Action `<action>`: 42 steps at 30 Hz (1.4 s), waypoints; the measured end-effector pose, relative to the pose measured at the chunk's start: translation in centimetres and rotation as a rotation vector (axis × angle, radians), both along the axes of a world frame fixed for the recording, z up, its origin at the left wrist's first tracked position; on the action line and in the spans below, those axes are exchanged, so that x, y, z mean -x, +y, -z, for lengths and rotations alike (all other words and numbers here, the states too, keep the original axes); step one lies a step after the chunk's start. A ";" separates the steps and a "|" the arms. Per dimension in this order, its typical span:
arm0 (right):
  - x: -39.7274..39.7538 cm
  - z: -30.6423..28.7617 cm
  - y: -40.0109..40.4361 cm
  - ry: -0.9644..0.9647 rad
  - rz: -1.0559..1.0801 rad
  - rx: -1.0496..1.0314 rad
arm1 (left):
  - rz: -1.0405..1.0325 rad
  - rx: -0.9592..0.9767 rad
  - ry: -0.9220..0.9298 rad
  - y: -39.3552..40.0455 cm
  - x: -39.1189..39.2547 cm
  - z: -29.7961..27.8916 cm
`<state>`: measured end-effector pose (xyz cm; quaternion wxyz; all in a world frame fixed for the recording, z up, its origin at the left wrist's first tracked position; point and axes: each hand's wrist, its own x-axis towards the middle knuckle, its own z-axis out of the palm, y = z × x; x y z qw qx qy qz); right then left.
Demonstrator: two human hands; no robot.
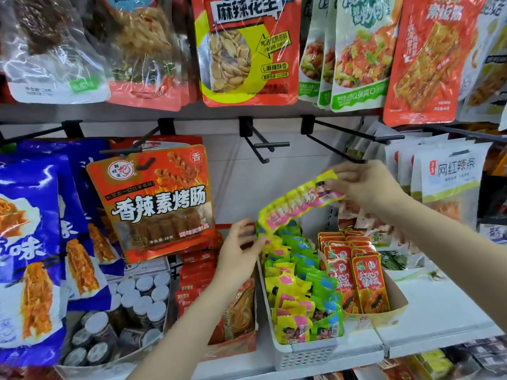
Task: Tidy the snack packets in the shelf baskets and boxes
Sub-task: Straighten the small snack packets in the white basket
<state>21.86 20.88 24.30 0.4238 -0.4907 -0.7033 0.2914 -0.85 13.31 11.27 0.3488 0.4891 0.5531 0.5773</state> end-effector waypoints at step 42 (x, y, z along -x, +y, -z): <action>12.2 11.4 5.0 -0.884 -0.160 0.067 | 0.271 -0.030 0.464 4.6 2.5 5.6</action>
